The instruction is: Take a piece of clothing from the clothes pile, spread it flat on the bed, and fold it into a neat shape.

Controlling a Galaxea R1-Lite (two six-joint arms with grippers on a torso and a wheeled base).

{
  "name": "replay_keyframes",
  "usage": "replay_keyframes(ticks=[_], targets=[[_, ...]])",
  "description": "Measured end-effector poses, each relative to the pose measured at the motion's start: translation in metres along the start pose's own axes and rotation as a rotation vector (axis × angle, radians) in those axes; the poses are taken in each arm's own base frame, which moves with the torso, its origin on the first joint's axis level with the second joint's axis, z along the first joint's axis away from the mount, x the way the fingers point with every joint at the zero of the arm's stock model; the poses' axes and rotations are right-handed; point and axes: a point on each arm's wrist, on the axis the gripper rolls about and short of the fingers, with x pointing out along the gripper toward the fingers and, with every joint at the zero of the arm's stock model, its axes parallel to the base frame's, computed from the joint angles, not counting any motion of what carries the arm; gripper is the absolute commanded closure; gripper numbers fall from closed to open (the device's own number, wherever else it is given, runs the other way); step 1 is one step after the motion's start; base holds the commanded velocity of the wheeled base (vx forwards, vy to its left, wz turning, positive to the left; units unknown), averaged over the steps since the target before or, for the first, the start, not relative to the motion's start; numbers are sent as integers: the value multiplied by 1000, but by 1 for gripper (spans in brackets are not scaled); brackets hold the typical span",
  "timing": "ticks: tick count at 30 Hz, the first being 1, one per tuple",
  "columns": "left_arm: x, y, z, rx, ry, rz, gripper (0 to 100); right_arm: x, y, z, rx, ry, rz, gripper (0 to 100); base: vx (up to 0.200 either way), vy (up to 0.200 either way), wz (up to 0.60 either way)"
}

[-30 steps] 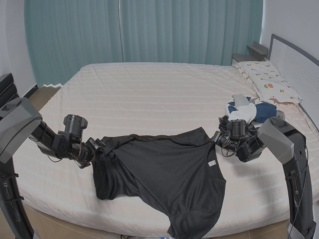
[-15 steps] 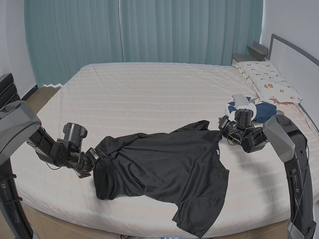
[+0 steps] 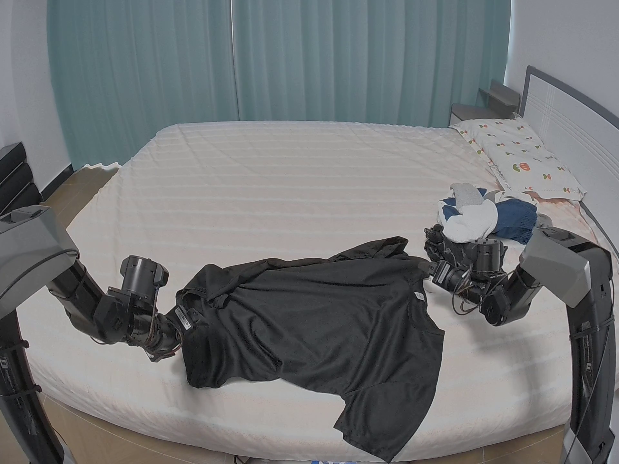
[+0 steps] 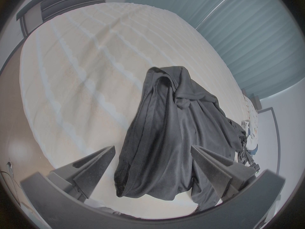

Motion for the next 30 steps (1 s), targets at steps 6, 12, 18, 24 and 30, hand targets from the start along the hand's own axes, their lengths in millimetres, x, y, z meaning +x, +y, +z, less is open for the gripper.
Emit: replay_keyframes(ticks=[6,12,18,24,30], targets=[[-1,6,-22,44,-15,-46,0,-48,-6,-21,4,87,-18,0,0,0,0],[-5,14,-42,60,-16,-78,0,-99,-6,-40,13,170,-43,0,-67,0,0],[-9,21,-55,49,3,-74,0,-133,-1,-54,30,193,-29,0,-200,0,0],[-10,24,-59,52,5,-61,0,-149,6,-63,21,214,-32,0,-33,0,0],[-6,17,-54,54,-38,-55,0,-155,14,-73,58,246,-23,0,0,0,0]])
